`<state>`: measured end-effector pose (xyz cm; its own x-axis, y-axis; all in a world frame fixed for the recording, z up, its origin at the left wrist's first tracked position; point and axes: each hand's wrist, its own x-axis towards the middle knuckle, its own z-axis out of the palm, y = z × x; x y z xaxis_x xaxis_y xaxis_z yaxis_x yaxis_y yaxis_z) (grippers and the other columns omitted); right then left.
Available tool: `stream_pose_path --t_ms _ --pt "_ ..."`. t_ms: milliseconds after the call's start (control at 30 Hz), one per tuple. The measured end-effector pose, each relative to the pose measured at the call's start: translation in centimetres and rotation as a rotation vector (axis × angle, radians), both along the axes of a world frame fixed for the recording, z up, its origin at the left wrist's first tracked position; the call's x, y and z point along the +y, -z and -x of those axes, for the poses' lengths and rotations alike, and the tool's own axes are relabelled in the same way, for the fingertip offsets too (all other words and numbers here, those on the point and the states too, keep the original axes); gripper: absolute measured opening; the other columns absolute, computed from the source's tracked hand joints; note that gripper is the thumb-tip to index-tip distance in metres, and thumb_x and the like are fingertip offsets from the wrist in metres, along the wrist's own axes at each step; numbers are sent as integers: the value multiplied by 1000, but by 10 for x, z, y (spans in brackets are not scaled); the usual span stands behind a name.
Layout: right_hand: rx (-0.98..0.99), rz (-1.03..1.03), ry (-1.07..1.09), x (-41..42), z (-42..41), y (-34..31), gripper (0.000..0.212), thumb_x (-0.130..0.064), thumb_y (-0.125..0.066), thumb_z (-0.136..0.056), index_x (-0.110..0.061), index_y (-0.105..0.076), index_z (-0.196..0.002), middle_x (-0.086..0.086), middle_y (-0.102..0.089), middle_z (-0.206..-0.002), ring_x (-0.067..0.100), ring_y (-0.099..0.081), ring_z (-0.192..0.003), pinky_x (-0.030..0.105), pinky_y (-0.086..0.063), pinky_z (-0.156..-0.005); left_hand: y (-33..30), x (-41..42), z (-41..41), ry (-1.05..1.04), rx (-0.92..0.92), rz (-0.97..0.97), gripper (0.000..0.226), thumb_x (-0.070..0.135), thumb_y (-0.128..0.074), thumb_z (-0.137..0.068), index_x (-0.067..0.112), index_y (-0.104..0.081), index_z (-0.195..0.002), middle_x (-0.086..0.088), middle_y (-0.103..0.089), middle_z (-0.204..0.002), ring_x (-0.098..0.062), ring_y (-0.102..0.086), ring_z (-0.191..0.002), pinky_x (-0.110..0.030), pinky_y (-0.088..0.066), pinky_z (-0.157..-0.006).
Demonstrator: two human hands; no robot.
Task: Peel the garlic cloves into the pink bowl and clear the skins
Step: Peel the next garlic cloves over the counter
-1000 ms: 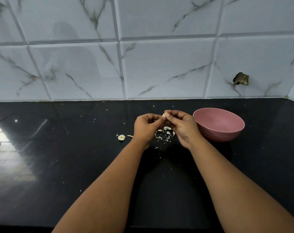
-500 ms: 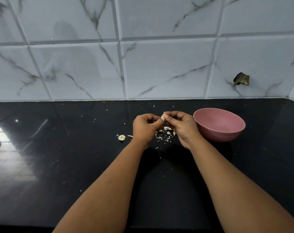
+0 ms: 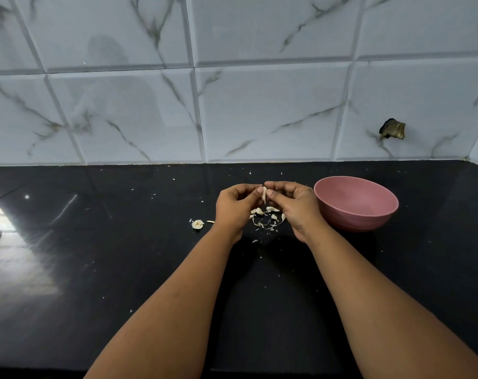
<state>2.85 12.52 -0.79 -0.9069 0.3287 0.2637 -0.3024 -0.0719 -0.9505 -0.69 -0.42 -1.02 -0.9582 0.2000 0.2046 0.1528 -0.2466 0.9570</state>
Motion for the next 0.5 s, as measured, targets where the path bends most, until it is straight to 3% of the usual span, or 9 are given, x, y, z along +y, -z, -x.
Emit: stream_pose_path --t_ms 100,233,367,500 --pt "8 -124 69 2 2 1 24 -1 -73 -81 -21 -73 -94 3 -74 -82 15 -71 -79 27 -57 -78 -1 -1 1 -4 -25 -54 6 4 -70 -88 7 -73 -92 -6 -75 -82 -10 -71 -74 -18 -54 -68" --pt "31 -384 180 4 2 3 9 -20 -78 -77 -29 -77 -78 -8 -75 -77 10 -71 -74 27 -58 -71 -2 -1 0 5 7 -54 8 2 -69 -88 8 -73 -92 -6 -75 -84 -12 -72 -81 -20 -55 -74" --pt "70 -573 270 5 2 3 8 -35 -78 -76 -28 -75 -72 -15 -71 -66 0 -66 -63 18 -52 -61 -1 0 0 -9 61 11 7 4 -71 -87 11 -74 -88 -2 -75 -80 -11 -73 -80 -22 -56 -75" --pt "84 -677 326 5 1 1 12 -34 -76 -79 -24 -76 -72 -13 -71 -65 2 -66 -62 26 -55 -63 0 1 -1 -36 141 87 6 6 -73 -86 12 -74 -87 1 -76 -77 -11 -74 -79 -21 -57 -74"
